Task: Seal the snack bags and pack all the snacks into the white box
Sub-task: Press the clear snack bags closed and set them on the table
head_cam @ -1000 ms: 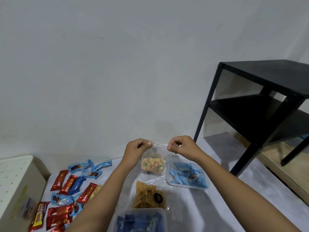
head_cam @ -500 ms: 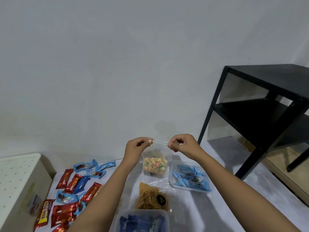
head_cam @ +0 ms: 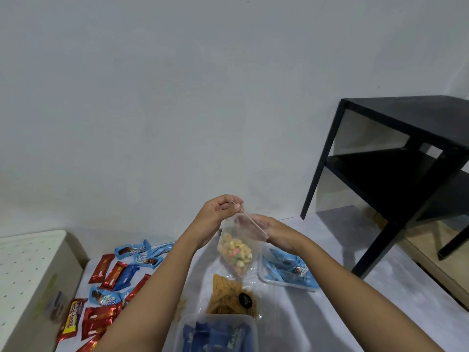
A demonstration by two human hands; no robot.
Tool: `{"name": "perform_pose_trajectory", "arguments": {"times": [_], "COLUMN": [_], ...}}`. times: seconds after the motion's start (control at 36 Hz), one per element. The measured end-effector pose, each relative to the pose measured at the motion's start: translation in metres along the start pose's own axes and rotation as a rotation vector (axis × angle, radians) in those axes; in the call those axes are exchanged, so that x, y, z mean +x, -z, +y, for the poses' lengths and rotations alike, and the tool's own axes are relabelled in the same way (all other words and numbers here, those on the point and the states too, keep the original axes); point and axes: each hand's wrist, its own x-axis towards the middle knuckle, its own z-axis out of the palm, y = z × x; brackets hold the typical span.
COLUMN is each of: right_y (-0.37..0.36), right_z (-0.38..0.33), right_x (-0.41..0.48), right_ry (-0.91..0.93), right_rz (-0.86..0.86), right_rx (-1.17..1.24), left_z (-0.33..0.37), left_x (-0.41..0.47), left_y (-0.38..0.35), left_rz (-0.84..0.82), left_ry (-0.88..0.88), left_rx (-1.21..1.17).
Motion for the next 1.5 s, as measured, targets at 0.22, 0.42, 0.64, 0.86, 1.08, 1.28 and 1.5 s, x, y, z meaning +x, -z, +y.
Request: {"name": "perform_pose_trajectory", "arguments": {"times": [0.22, 0.42, 0.64, 0.86, 1.08, 1.28, 1.5], "right_y": [0.012, 0.009, 0.002, -0.010, -0.019, -0.024, -0.023], "right_z": [-0.011, -0.004, 0.009, 0.016, 0.013, 0.015, 0.025], "right_x": [-0.004, 0.007, 0.008, 0.010, 0.010, 0.011, 0.007], "right_ry": [0.009, -0.015, -0.018, -0.035, -0.120, -0.223, -0.350], "right_rz": [0.062, 0.193, 0.319, 0.237, 0.251, 0.231, 0.262], "right_rx": [0.070, -0.147, -0.269, -0.384, -0.250, -0.121, 0.113], "left_z": [-0.014, -0.026, -0.052, -0.063, -0.071, -0.073, -0.073], "left_x": [-0.004, -0.006, -0.010, -0.016, -0.018, -0.024, -0.025], "left_y": [0.013, 0.011, 0.005, -0.005, -0.005, -0.002, -0.002], "left_rz": [0.177, 0.249, 0.415, 0.230, 0.252, 0.254, 0.255], "left_ry": [-0.034, -0.022, 0.176, 0.369, 0.435, 0.427, 0.417], "left_rx": [0.109, 0.224, 0.440, -0.024, -0.182, -0.306, -0.332]}}
